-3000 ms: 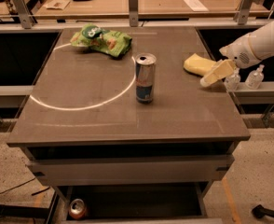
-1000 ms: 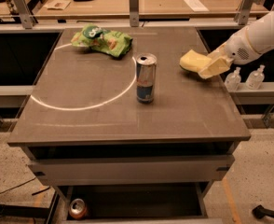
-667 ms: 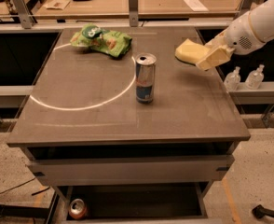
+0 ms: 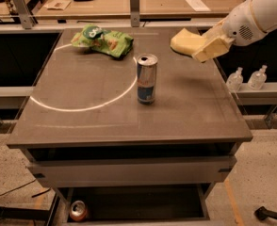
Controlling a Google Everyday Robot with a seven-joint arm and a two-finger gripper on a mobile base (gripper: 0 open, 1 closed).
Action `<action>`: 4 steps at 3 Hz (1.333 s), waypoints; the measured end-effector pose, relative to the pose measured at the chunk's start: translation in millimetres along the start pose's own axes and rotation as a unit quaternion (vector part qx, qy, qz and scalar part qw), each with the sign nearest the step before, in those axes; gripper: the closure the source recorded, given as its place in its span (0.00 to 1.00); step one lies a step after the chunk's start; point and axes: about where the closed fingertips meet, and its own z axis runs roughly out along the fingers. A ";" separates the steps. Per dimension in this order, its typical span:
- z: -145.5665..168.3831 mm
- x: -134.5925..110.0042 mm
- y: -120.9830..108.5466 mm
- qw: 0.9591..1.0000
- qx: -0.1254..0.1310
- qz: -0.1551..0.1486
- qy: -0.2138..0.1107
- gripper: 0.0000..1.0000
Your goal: Move sponge near green rice chip bag
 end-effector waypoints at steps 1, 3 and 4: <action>21.6 -9.6 -12.7 1.000 -0.011 0.001 -0.021 1.00; 122.0 -50.8 -23.1 0.988 -0.094 -0.001 -0.119 1.00; 151.8 -58.2 -16.6 0.977 -0.115 0.017 -0.181 1.00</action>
Offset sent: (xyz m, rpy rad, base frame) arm 0.1096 0.0809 -0.0351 0.2296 -0.0135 0.1727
